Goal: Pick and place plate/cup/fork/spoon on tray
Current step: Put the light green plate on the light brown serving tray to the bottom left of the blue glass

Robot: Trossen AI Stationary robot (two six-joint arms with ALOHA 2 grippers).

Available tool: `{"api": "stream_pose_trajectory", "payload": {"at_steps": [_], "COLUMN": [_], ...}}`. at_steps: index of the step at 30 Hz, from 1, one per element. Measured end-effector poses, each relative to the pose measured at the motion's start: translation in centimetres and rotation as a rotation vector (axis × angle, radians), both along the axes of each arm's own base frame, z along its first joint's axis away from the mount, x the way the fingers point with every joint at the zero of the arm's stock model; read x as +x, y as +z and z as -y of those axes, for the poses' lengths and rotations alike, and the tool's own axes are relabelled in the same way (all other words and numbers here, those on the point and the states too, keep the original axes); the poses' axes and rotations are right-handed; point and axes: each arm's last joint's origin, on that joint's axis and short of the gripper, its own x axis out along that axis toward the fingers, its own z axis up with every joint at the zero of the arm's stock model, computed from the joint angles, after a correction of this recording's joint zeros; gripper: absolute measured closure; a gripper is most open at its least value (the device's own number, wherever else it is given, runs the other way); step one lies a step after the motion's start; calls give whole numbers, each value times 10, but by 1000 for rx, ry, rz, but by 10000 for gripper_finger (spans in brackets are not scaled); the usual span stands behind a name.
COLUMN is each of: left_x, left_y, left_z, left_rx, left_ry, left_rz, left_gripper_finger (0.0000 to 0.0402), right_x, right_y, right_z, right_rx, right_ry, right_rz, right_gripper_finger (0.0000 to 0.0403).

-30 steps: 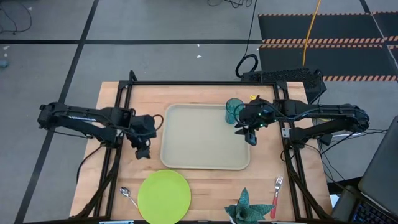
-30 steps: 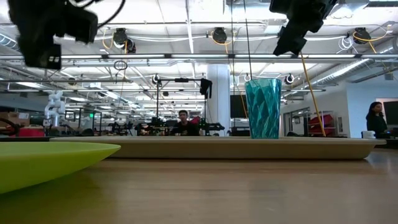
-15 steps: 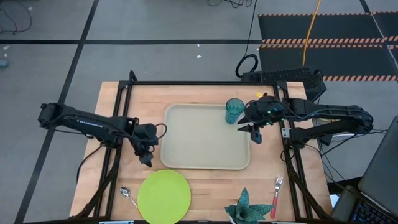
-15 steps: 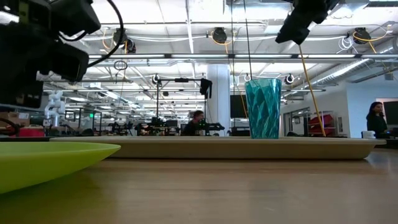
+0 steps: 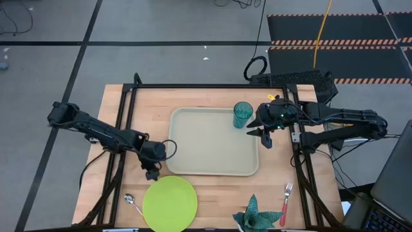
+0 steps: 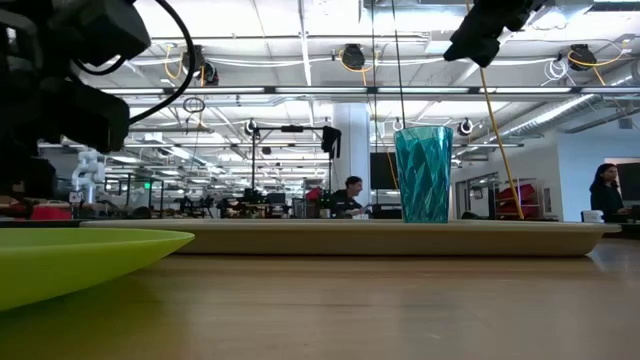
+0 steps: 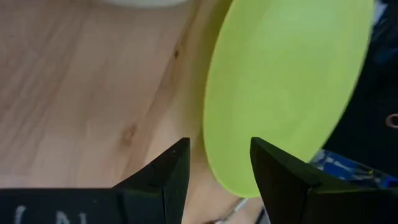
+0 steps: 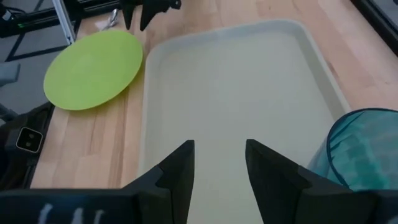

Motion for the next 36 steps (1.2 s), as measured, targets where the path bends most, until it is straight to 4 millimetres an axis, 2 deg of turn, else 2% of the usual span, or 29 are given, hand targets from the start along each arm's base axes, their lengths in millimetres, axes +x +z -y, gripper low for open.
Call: {"api": "stream_pose_trajectory", "payload": {"at_steps": [10, 19, 24, 28, 36], "left_x": [4, 14, 16, 17, 18], "left_y": [-10, -13, -18, -25, -30], "left_z": [9, 17, 19, 21, 21], "left_rx": [64, 39, 48, 53, 21], "left_ry": [-29, -46, -47, -55, -101], "left_rz": [3, 83, 72, 46, 33], "left_gripper_finger": [232, 232, 233, 264, 379], "right_x": [0, 0, 0, 0, 0], "right_y": [1, 1, 1, 1, 1], "right_z": [0, 0, 0, 0, 0], "right_rx": [16, 15, 12, 12, 8], "right_ry": [-10, -9, -7, -6, -4], "right_rz": [12, 11, 11, 6, 7], "right_gripper_finger": [266, 266, 266, 266, 266]}}
